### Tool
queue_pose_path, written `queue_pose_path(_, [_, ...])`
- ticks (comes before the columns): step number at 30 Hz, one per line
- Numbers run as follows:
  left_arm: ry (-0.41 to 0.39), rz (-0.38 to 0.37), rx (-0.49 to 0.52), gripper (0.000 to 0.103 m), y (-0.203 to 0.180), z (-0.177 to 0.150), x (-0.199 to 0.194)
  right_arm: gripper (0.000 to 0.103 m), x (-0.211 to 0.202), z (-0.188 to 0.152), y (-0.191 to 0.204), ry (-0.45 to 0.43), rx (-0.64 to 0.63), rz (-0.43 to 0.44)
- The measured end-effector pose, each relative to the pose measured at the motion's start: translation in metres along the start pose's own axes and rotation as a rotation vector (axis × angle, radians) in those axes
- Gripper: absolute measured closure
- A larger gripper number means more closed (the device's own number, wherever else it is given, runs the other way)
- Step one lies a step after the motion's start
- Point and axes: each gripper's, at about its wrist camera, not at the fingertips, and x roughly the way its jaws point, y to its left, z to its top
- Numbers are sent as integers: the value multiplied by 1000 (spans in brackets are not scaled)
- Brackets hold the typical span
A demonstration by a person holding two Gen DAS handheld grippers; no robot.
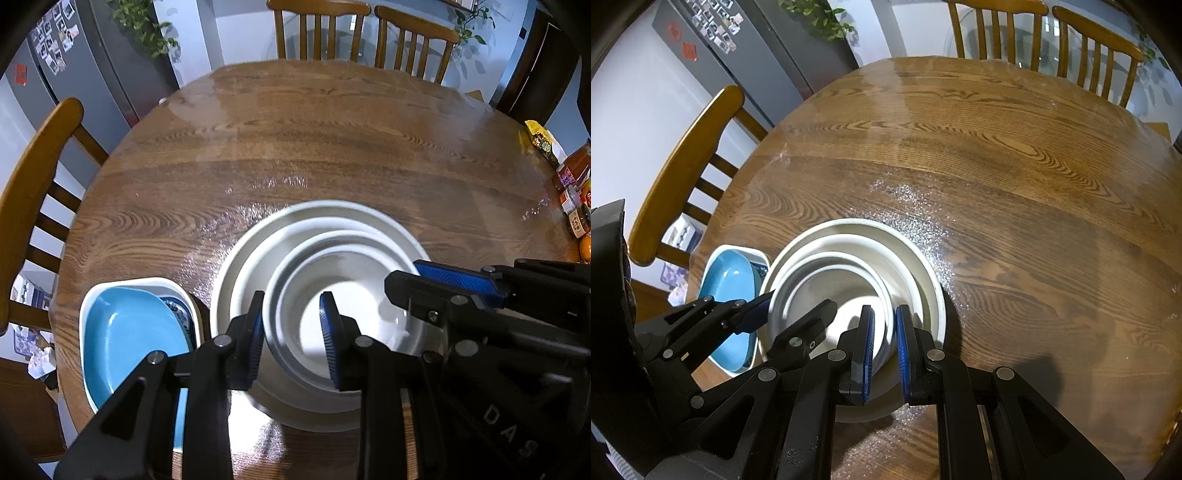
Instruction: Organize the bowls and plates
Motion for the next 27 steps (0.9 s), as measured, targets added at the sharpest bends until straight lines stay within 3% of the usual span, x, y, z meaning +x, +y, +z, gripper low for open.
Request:
queue_pose_path(1, [-14, 1, 1, 58, 0, 0, -4, 90, -3, -1, 0, -12, -2, -1])
queue_pose_path(3, [-43, 3, 1, 47, 0, -1, -12, 90, -13, -3, 0, -49, 2, 7])
queue_pose_path(6, [-74, 5, -4, 45, 4, -3, -24, 90, -31, -4, -2, -118, 3, -8])
queue_pose_path(7, [-82, 4, -14, 36, 8, -3, -28, 90, -34, -4, -3, -131, 3, -19])
queue_pose_path(9, [-93, 13, -50, 22, 19, -4, -33, 72, -40, -4, -8, -149, 18, -47])
queue_pose_path(11, [-95, 21, -97, 21, 33, -6, -36, 57, -41, -5, -16, -151, 45, -57])
queue_pose_path(12, [-87, 21, -120, 22, 41, -7, -36, 57, -40, -6, -20, -146, 58, -56])
queue_pose_path(19, [-8, 7, -234, 28, 67, -20, -27, 57, -18, -13, -37, -66, 120, 4])
queue_pose_path(23, [22, -43, -277, 35, 69, -22, -21, 57, -10, -15, -39, -45, 134, 28])
queue_pose_path(27, [39, -27, -300, 44, 70, -20, -18, 68, -5, -14, -41, -33, 136, 16])
